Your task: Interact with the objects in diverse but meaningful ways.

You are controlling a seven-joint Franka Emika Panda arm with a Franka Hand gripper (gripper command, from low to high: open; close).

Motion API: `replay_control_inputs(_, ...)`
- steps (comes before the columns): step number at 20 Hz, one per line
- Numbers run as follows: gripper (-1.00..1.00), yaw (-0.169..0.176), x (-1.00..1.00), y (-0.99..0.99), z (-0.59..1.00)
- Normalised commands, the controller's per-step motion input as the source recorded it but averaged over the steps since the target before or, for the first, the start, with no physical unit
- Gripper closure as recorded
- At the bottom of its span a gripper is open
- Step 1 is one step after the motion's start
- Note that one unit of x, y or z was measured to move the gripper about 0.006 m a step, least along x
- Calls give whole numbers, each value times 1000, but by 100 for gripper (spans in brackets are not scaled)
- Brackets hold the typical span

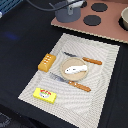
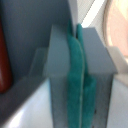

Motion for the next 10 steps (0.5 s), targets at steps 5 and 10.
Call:
replay_control_inputs(5, 100, 0, 954, 405, 184)
replay_control_inputs(10, 100, 5, 837, 562, 126)
